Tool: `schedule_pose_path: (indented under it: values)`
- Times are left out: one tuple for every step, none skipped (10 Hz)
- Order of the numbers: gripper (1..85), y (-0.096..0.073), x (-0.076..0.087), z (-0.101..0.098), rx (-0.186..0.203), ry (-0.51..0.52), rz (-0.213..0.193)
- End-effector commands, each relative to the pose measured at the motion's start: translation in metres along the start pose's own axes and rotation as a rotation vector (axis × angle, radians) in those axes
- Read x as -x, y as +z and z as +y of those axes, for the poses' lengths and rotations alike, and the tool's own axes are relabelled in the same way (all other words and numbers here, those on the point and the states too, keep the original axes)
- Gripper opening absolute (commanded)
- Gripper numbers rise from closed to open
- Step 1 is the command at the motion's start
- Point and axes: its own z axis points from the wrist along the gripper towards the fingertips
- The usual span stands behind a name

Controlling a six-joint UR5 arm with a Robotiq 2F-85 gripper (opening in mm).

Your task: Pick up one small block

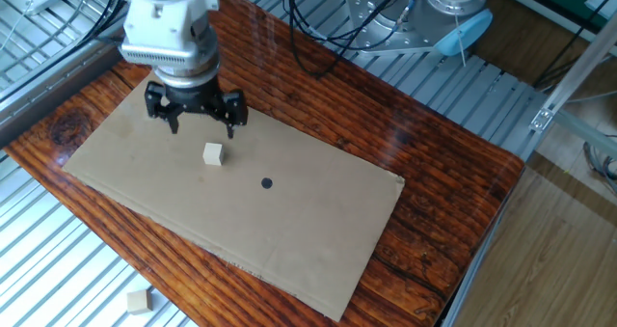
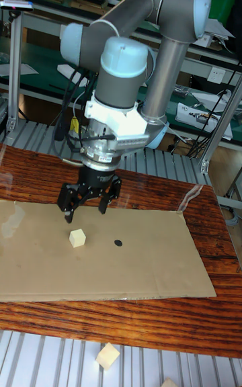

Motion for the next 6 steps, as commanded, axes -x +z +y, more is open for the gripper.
schedule_pose_path:
  values:
    - [82.3,0.014,0.009,-0.005,-0.012,-0.026,-0.03]
    - [81.7,0.018,0.011,-0.004,-0.006,-0.02,-0.035]
    - [80.0,0.023,0.013,-0.005,-0.01,-0.014,-0.043]
    - [78.3,0.029,0.016,-0.002,-0.001,-0.005,-0.052]
    - [77.3,0.034,0.018,0.003,0.018,0.009,-0.063]
    - [77.0,0.031,0.019,0.004,0.027,0.026,-0.066]
